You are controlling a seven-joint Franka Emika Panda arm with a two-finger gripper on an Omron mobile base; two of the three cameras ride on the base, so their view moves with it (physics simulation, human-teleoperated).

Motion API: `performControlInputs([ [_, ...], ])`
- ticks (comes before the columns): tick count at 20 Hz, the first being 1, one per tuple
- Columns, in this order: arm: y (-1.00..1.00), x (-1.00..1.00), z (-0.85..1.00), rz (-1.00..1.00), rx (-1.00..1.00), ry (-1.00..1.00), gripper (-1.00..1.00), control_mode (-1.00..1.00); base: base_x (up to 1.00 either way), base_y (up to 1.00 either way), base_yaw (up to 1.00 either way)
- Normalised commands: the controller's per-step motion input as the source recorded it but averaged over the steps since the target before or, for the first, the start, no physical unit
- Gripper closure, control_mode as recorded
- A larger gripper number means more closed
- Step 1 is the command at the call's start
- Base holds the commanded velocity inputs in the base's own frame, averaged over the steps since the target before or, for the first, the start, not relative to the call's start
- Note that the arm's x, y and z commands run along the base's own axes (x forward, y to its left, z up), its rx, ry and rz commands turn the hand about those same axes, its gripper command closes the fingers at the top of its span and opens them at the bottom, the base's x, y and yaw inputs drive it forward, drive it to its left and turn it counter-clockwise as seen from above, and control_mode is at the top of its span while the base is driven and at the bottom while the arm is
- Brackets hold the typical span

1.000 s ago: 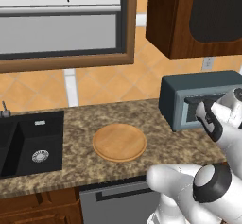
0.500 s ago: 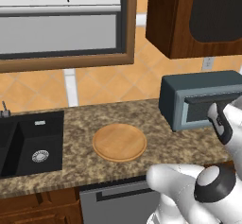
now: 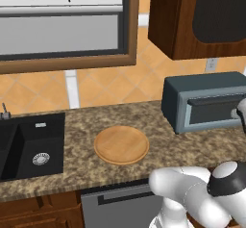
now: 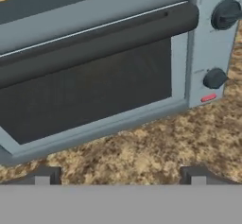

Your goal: Pick up the kebab skewer and baguette bread, and place them inside the toaster oven. Close the toaster oven door and start by setting the timer.

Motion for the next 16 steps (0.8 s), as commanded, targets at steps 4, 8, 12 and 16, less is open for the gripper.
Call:
performControlInputs([
  [4, -0.25, -0.17, 0.00, -0.09, 0.26, -0.18, -1.00, -1.00, 0.00, 0.00, 0.00],
  [8, -0.16, 0.08, 0.00, -0.09, 0.23, -0.02, -1.00, -1.00, 0.00, 0.00, 0.00],
  [12, -0.34, 0.07, 0.00, -0.10, 0.24, 0.01, -1.00, -1.00, 0.00, 0.00, 0.00],
  [16, -0.35, 0.01, 0.00, -0.05, 0.23, -0.05, -1.00, -1.00, 0.00, 0.00, 0.00],
])
